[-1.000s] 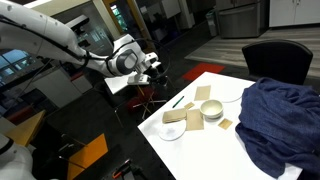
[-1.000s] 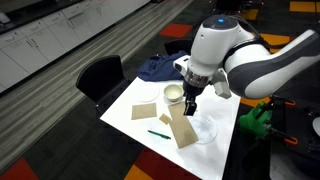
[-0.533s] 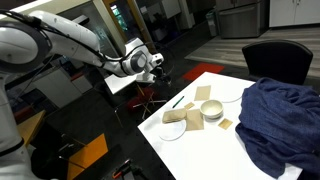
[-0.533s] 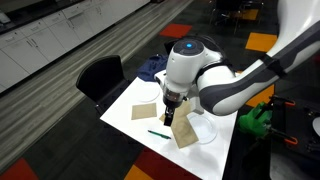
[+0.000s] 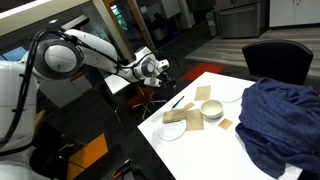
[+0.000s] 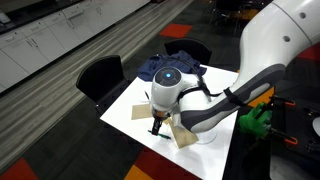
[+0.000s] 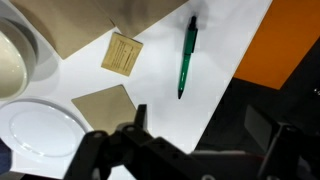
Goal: Put the pen in the bowl
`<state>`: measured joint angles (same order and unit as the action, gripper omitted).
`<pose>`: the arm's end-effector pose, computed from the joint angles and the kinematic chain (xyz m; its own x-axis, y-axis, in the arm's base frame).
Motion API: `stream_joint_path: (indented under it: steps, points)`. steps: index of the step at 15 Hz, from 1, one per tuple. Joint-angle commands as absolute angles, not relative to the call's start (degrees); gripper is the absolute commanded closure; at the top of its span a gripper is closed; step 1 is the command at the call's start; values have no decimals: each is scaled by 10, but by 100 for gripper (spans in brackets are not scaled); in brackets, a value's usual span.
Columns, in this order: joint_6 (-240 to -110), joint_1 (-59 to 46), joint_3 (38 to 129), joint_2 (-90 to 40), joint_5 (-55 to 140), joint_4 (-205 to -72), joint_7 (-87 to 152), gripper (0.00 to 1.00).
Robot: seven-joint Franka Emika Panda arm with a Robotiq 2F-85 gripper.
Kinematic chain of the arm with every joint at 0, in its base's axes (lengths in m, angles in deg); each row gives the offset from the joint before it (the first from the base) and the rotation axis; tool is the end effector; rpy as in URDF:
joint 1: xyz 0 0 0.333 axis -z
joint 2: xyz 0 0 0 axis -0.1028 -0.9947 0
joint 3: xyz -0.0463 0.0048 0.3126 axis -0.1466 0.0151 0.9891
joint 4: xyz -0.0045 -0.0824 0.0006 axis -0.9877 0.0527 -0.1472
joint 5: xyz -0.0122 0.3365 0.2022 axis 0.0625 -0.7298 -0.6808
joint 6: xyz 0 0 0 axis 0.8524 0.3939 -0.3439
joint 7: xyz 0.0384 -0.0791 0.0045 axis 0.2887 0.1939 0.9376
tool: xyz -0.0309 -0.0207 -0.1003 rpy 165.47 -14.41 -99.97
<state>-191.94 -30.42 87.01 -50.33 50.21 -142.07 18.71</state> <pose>0.6373 0.2940 0.2007 0.9339 0.2507 0.2549 0.2469 -0.9679 0.0474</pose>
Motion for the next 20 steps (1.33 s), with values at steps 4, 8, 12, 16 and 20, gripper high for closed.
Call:
stream_joint_path:
  steps: [4,8,12,16,20]
  points:
    - [-1899,-319,841,-597,506,-1319,179,0]
    - [-1916,-314,846,-604,500,-1331,188,0]
    - [-1916,-314,846,-606,500,-1331,188,0]
    - [-1922,-314,848,-608,503,-1336,193,0]
    - [-1920,-315,848,-622,503,-1328,194,0]
